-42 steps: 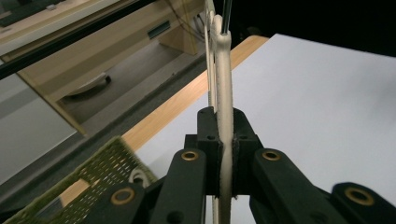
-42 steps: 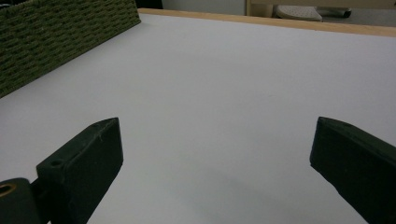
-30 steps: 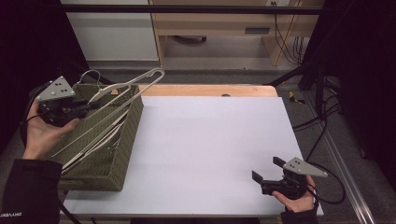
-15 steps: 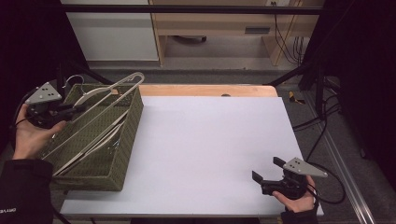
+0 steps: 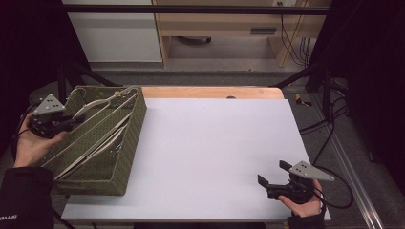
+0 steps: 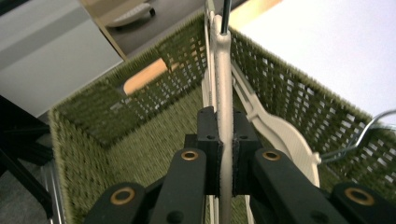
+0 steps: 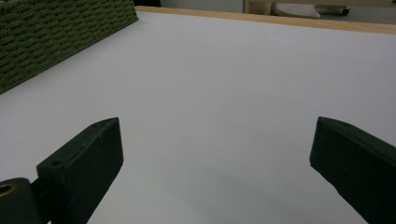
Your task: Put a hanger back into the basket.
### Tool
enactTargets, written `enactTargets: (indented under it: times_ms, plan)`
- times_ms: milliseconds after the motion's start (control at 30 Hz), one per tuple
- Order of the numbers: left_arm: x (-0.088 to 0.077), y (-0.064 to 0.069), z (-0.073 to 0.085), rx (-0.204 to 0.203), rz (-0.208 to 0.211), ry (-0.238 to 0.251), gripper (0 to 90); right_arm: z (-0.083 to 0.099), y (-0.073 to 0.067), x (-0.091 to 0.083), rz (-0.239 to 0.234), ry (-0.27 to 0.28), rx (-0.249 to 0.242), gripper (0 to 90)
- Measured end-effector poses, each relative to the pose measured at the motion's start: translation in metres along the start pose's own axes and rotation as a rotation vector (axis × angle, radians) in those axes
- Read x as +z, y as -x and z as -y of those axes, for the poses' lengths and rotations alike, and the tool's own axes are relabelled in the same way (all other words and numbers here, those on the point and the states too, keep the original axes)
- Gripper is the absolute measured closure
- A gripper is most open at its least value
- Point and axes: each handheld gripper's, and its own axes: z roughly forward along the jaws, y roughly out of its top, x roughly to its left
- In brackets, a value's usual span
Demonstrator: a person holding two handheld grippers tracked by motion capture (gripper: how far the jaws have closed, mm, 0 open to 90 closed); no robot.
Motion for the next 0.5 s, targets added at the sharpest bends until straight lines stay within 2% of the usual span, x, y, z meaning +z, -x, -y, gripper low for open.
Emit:
enactTargets:
  times_ms: [167,267,300,333,500]
  plan:
    - [0.011,0.006,0.015,0.003,0.005,-0.036,85.5,0.000,0.000,0.000,-0.004,0.000,-0.003,3.4]
    - [0.019,0.010,0.024,-0.010,0.012,-0.041,85.5,0.000,0.000,0.000,-0.007,-0.001,-0.008,3.4]
    - [0.023,0.014,0.027,-0.039,0.012,-0.019,85.6,0.000,0.000,0.001,-0.005,0.000,-0.006,3.4]
    - [0.025,0.015,0.030,-0.045,0.015,-0.015,85.5,0.001,0.000,0.001,-0.004,-0.002,-0.006,3.4]
    - [0.035,0.022,0.042,-0.050,0.015,-0.030,85.3,0.001,-0.001,0.002,-0.005,-0.003,-0.009,3.4]
